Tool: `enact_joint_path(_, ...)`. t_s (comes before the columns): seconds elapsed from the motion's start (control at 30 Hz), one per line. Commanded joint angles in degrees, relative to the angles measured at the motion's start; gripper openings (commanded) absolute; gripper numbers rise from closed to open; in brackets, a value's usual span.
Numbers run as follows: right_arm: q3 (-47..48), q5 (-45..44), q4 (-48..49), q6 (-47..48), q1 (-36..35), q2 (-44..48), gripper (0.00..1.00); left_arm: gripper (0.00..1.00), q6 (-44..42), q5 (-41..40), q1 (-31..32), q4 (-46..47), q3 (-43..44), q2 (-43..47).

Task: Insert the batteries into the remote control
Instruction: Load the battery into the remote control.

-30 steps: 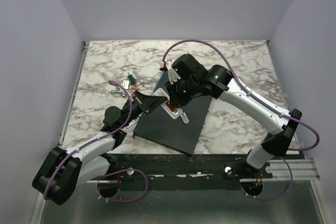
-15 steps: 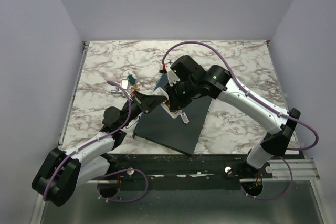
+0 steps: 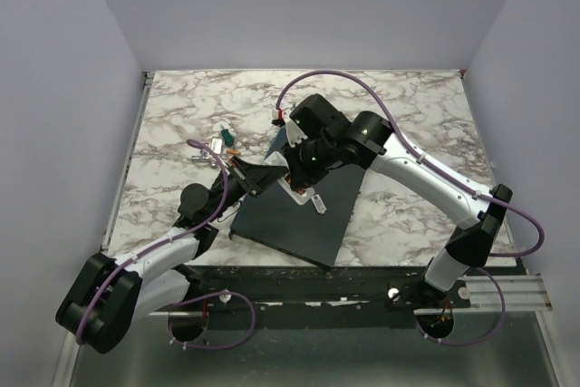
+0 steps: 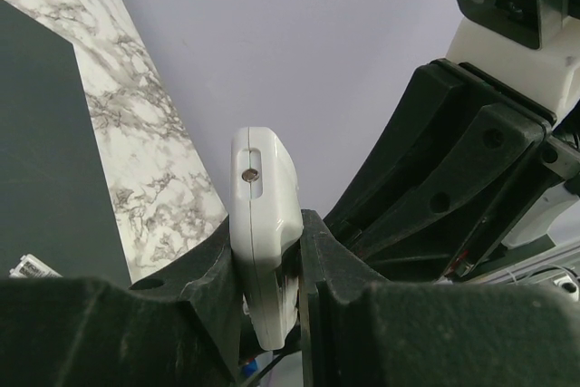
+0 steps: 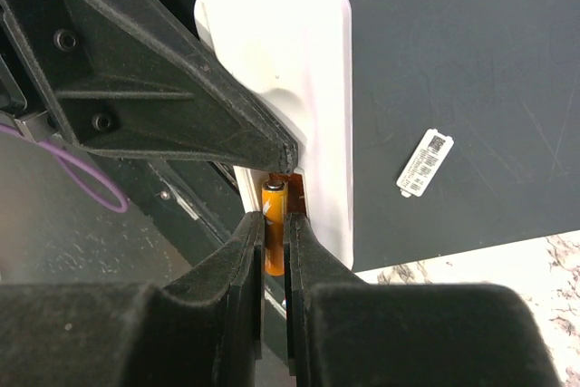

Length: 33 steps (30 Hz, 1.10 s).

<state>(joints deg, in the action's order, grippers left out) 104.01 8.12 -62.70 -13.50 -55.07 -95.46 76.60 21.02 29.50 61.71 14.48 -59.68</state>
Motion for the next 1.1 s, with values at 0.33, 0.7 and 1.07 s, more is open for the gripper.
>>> enact_joint_path(0.33,1.13,-2.99,-1.4,0.76,-0.39,-1.85,0.19,0.0,3.73,-0.98,0.3,3.79,-0.33,0.27)
enact_joint_path(0.7,1.28,-2.48,-2.21,0.51,-0.4,-1.34,0.27,0.0,3.73,-1.37,0.3,4.01,-0.88,0.18)
enact_joint_path(1.07,2.32,-3.44,-3.4,0.17,-0.43,-1.07,0.34,0.0,3.21,-1.4,0.3,3.26,-0.42,0.27)
